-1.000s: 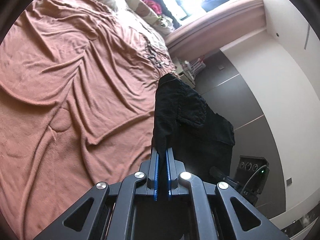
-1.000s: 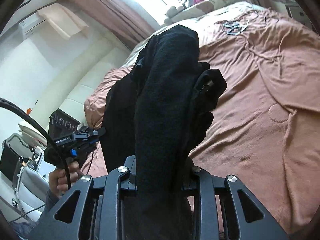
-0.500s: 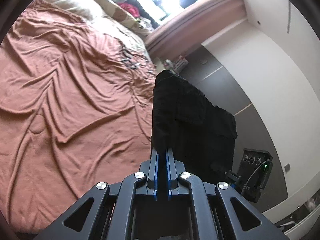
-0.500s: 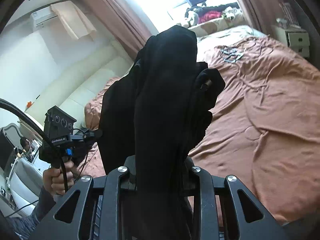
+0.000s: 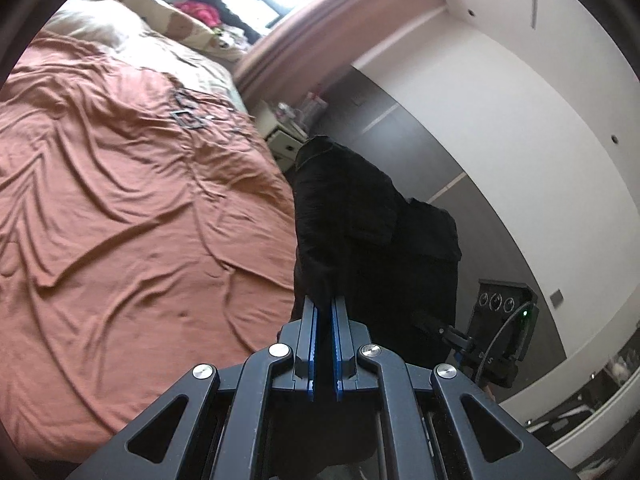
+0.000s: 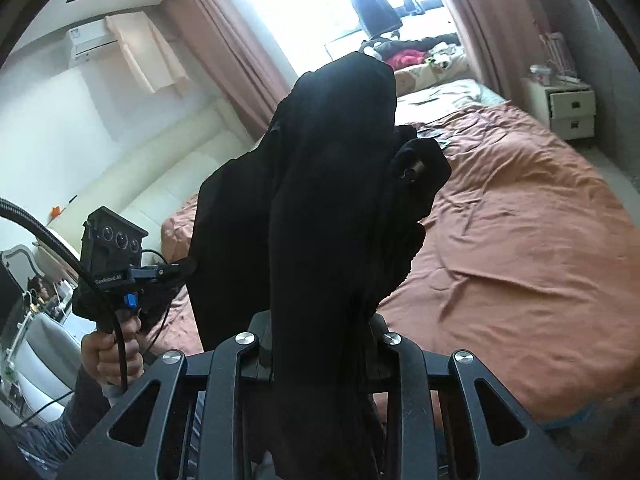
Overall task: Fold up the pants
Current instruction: 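Carry the lifted pants with both grippers toward the bed corner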
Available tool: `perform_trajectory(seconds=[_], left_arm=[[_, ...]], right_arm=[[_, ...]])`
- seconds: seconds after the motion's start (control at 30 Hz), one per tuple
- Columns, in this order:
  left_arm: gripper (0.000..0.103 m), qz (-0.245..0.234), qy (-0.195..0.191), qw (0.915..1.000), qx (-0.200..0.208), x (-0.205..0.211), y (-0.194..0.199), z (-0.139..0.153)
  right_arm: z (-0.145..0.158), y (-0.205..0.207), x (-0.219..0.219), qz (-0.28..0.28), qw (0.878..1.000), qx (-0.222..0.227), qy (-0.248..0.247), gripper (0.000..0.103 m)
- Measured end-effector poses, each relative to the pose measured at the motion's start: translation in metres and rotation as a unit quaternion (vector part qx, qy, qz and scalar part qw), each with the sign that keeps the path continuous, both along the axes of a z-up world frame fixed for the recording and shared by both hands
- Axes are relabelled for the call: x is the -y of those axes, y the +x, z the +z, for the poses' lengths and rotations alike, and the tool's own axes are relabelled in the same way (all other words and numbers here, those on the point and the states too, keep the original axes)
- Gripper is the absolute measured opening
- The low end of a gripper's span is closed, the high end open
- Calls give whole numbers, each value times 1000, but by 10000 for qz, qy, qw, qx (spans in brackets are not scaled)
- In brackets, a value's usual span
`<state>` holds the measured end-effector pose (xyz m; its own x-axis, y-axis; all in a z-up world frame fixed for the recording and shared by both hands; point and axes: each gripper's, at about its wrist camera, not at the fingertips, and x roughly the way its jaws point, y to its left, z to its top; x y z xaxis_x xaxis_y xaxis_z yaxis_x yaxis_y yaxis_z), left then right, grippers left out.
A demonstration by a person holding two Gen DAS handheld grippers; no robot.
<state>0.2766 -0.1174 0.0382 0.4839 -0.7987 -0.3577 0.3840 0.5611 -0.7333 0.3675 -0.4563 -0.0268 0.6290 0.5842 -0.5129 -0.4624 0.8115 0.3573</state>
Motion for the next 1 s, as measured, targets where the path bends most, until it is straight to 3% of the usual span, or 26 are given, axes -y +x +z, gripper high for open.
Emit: perform_trajectory(seconds=[0.23, 0.57, 0.73, 1.0], left_arm=[[7, -364, -119, 9992, 79, 53, 2, 7], [7, -751, 69, 9969, 204, 136, 22, 18], [7, -995, 130, 9944, 341, 178, 41, 17], [7, -1248, 137, 9919, 219, 241, 83, -2]], right_arm=[[19, -19, 28, -215, 9995, 101, -214, 24], [44, -31, 65, -401, 9960, 456, -650, 23], [47, -26, 79, -413, 9933, 582, -910, 23], [49, -4, 98, -511, 9898, 534, -1220, 23]])
